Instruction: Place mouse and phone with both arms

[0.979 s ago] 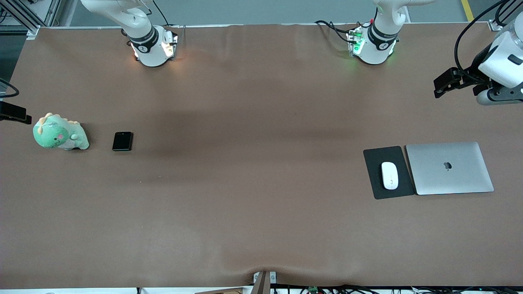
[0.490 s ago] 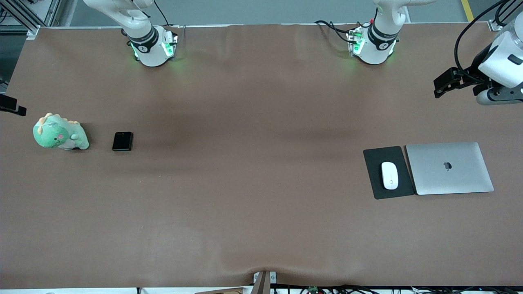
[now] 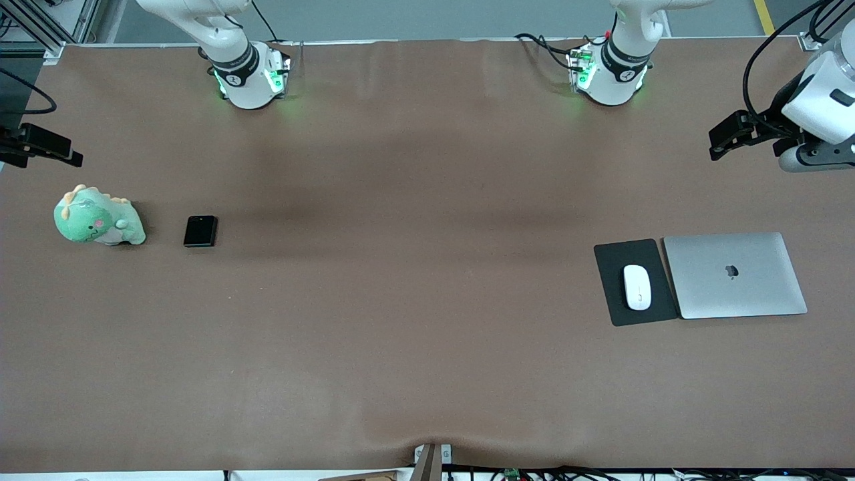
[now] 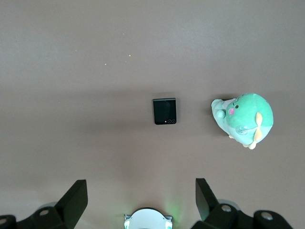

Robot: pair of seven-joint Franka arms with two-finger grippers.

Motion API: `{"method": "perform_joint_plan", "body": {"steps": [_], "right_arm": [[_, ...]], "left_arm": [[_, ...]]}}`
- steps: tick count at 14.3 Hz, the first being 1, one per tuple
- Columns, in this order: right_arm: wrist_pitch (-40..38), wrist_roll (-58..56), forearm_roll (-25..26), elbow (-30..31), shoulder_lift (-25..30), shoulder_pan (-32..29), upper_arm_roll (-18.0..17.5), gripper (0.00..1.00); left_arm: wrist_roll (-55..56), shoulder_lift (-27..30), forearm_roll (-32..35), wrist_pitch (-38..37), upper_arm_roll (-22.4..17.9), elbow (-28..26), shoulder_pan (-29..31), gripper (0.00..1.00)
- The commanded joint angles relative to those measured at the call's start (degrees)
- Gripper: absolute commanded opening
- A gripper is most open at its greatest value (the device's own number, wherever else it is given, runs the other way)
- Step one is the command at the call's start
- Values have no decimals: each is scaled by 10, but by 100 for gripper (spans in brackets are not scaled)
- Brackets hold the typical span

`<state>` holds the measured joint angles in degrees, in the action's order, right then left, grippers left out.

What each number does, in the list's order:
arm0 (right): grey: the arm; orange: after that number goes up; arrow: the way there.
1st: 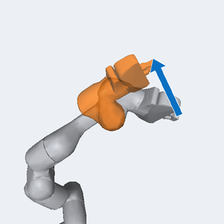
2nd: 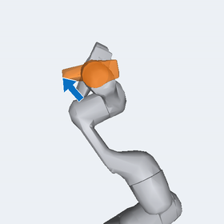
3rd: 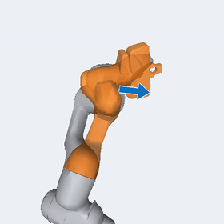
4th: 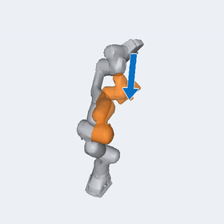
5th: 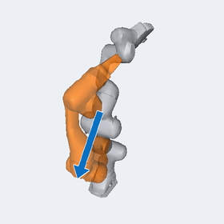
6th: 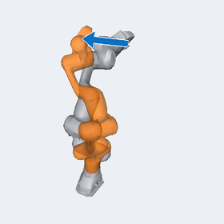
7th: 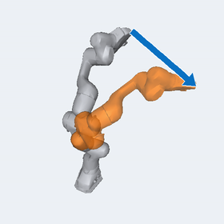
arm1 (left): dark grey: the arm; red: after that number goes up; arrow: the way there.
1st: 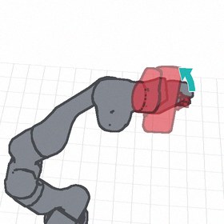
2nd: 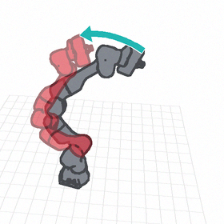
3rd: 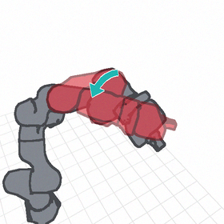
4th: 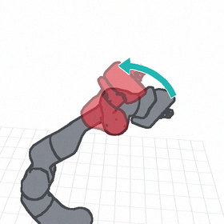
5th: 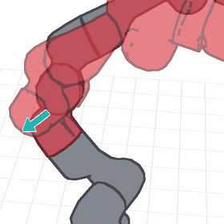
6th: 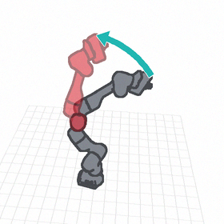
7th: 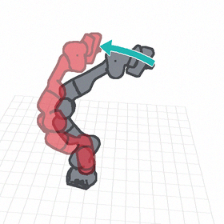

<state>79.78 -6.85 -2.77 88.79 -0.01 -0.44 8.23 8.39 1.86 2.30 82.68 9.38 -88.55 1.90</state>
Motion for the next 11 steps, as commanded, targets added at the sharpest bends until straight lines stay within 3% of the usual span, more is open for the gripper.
{"method": "perform_joint_plan", "body": {"steps": [1,11], "right_arm": [[13,7,14,38,34,-3,-14,100],[24,8,33,42,35,11,-17,100]], "left_arm": [[-15,10,-24,-3,-2,-2,5,100],[-29,9,-24,-4,-2,2,14,100]]}}
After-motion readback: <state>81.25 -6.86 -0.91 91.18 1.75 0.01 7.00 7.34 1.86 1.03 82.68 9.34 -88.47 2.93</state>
